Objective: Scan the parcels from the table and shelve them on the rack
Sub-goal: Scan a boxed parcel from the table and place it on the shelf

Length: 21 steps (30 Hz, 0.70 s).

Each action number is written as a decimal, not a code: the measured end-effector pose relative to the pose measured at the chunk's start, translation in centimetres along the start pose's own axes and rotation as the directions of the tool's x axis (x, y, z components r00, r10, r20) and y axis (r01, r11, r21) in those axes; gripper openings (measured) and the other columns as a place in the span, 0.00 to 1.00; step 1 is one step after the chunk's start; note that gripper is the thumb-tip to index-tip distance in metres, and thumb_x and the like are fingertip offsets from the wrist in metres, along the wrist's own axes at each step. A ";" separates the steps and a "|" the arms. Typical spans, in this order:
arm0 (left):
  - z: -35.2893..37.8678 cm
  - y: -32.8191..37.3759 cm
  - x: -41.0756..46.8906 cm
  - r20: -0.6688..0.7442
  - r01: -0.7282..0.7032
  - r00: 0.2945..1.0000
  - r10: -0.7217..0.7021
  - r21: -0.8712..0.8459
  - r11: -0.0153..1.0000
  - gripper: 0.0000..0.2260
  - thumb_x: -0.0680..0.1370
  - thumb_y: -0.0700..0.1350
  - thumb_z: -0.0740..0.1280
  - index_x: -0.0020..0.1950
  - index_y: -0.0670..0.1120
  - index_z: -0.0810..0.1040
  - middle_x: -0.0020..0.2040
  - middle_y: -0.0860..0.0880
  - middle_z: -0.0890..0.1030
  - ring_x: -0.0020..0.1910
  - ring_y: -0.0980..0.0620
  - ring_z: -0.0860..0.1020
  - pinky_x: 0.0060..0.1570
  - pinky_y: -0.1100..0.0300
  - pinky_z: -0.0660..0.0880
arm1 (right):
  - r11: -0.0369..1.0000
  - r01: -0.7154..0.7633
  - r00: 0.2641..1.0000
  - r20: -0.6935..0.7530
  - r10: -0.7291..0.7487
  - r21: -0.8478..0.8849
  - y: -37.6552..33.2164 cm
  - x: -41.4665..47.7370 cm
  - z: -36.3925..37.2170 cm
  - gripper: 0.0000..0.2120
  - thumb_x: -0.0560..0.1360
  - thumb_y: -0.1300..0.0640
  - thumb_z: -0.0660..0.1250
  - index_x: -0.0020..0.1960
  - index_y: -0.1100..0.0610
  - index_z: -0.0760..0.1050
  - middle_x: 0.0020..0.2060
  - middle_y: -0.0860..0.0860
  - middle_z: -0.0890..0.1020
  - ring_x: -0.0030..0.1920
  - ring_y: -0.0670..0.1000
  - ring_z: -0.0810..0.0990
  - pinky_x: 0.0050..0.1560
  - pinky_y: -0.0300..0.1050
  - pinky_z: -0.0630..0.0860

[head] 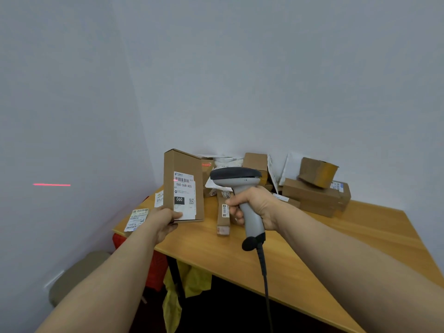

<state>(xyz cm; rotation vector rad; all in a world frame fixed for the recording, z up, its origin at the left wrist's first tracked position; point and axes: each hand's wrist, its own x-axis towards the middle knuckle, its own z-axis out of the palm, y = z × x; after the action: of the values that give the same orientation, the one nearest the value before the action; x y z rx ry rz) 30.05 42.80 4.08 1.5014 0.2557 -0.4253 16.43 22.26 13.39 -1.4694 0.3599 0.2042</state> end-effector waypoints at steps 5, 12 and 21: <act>-1.0 -0.2 -0.5 -0.027 -0.001 1.000 0.001 -0.014 1.000 0.16 0.75 0.27 0.64 0.61 0.37 0.73 0.49 0.43 0.80 0.49 0.46 0.77 0.56 0.51 0.73 | 1.000 -0.009 1.000 0.016 0.010 -0.004 0.1 0.1 0.7 0.04 0.70 0.66 0.70 0.38 0.63 0.76 0.27 0.54 0.78 0.24 0.49 0.73 0.25 0.39 0.73; -2.8 -0.4 -0.8 -0.027 0.013 1.000 -0.014 -0.022 1.000 0.20 0.75 0.27 0.64 0.66 0.37 0.71 0.60 0.40 0.78 0.52 0.45 0.77 0.56 0.51 0.72 | 0.998 -0.041 0.998 0.048 0.044 -0.057 0.2 -0.2 2.1 0.06 0.69 0.63 0.71 0.35 0.61 0.77 0.28 0.54 0.78 0.25 0.49 0.73 0.29 0.40 0.73; -5.7 -0.6 -1.7 -0.079 0.011 0.997 -0.014 -0.037 0.999 0.16 0.76 0.27 0.64 0.63 0.37 0.73 0.54 0.42 0.78 0.51 0.46 0.76 0.55 0.52 0.72 | 0.999 -0.028 0.997 0.076 0.030 -0.022 -0.3 -1.0 4.7 0.06 0.71 0.66 0.69 0.37 0.62 0.75 0.26 0.54 0.78 0.23 0.47 0.73 0.25 0.38 0.73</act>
<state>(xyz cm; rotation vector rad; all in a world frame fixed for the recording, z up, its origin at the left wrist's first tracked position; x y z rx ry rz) 28.76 48.69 3.87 1.4833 0.3334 -0.3695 16.15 26.95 14.30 -1.4736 0.3182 0.2873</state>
